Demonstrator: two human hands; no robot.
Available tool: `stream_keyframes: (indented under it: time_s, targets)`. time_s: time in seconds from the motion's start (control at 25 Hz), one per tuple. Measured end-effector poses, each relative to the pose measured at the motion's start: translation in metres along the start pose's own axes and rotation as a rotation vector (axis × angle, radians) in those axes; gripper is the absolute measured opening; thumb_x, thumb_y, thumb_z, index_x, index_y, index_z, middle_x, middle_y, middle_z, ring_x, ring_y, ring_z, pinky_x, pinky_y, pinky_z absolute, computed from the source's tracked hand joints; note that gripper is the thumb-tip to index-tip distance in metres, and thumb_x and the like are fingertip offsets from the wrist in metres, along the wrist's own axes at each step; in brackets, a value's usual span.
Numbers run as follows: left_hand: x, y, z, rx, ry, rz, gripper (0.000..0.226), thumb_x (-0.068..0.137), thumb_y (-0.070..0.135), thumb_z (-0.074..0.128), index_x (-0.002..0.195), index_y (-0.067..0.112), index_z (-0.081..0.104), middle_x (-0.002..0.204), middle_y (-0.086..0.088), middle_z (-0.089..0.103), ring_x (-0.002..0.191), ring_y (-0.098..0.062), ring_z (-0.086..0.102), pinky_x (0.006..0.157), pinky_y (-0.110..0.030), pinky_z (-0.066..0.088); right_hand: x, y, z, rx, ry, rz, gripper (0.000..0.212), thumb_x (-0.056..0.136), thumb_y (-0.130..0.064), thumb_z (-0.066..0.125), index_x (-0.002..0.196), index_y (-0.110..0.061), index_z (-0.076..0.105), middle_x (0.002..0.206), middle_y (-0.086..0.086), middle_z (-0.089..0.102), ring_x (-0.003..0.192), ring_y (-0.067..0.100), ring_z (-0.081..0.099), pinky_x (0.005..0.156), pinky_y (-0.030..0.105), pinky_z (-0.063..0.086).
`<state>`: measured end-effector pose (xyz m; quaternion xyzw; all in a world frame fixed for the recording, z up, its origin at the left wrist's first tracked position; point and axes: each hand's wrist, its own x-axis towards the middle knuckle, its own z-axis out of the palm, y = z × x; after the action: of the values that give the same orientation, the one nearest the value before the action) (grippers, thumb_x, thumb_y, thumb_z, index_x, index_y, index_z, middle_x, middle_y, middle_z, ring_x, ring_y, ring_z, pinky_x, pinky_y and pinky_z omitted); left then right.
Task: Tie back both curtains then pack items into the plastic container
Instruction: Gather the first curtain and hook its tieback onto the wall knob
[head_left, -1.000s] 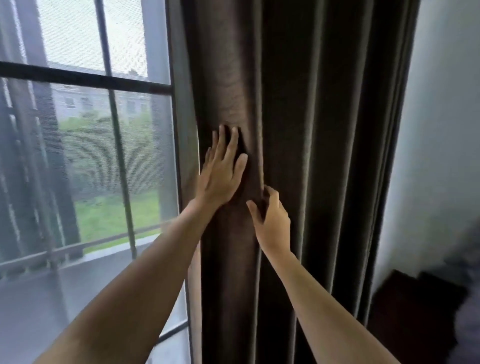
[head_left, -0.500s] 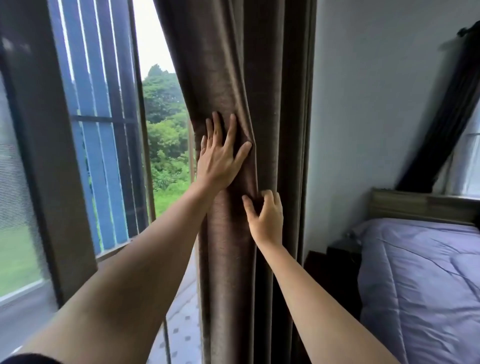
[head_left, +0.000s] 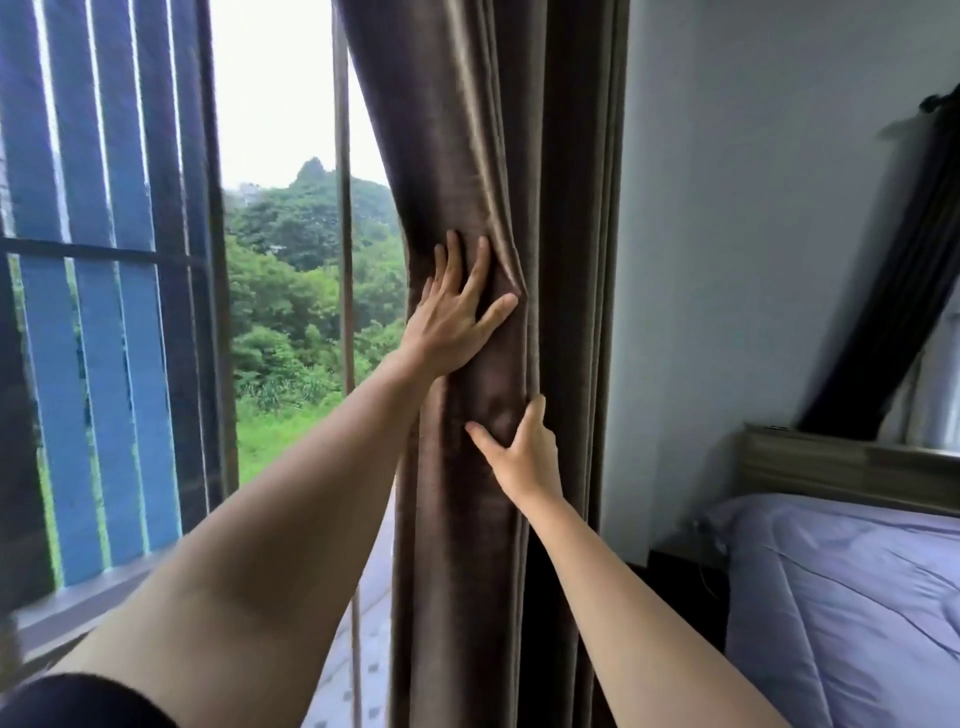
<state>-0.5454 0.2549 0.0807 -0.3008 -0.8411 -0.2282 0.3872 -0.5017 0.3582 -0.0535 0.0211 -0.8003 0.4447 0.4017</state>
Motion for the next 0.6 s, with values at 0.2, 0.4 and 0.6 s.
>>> stream_keyframes:
  time_s: [0.2, 0.4, 0.6]
  targets:
    - [0.050, 0.000, 0.055, -0.038, 0.009, 0.030, 0.075, 0.094, 0.053, 0.037, 0.149, 0.027, -0.007, 0.157, -0.011, -0.018, 0.146, -0.028, -0.011, 0.118, -0.037, 0.003, 0.060, 0.043, 0.001, -0.115, 0.178, -0.052, 0.057, 0.078, -0.035, 0.073, 0.119, -0.012, 0.041, 0.115, 0.008, 0.065, 0.103, 0.027, 0.064, 0.094, 0.048, 0.047]
    - [0.096, 0.011, 0.119, -0.080, -0.024, 0.066, 0.075, 0.094, 0.055, 0.034, 0.149, 0.026, -0.007, 0.157, -0.012, -0.019, 0.146, -0.029, -0.010, 0.118, -0.040, 0.004, 0.106, 0.092, -0.003, -0.314, 0.422, 0.020, 0.069, 0.071, -0.037, 0.076, 0.124, -0.008, 0.042, 0.119, 0.009, 0.061, 0.111, 0.029, 0.058, 0.099, 0.048, 0.036]
    - [0.138, 0.011, 0.164, -0.092, -0.064, 0.104, 0.075, 0.094, 0.057, 0.030, 0.148, 0.025, -0.010, 0.156, -0.011, -0.023, 0.145, -0.027, -0.015, 0.118, -0.040, 0.003, 0.156, 0.126, -0.022, -0.465, 0.435, 0.091, 0.115, 0.059, -0.052, 0.079, 0.145, -0.013, 0.014, 0.151, 0.014, 0.025, 0.137, 0.031, 0.030, 0.113, 0.052, 0.013]
